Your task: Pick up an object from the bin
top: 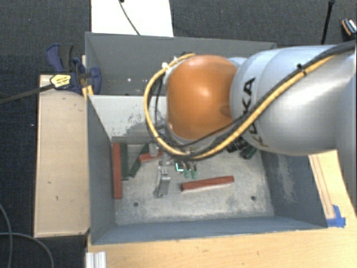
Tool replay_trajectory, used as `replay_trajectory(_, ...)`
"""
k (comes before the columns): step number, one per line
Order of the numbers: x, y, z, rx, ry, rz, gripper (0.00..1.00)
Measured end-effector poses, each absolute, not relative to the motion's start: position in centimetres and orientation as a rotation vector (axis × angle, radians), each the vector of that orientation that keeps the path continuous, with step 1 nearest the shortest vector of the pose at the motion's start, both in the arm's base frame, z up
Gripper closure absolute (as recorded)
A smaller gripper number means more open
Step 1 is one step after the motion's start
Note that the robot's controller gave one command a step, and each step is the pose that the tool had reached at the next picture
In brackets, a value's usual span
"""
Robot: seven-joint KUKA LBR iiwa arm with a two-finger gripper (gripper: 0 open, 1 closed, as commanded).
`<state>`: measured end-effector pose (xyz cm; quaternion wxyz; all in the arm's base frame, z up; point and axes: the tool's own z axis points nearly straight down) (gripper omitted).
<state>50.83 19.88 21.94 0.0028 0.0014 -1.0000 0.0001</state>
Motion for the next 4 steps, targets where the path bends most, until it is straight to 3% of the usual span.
replay_trajectory(1, 52.5, 10.8, 18.0, -0.029, -3.140, 0.007, 0.00)
replay_trajectory(2, 54.6, 4.5, 6.6, 0.201, -3.131, 0.002, 0.00)
replay_trajectory(3, 54.8, 4.9, 7.1, 0.198, -3.136, -0.001, 1.00)
replay_trajectory(4, 53.7, 3.6, 21.8, 0.514, -3.109, 0.002, 1.00)
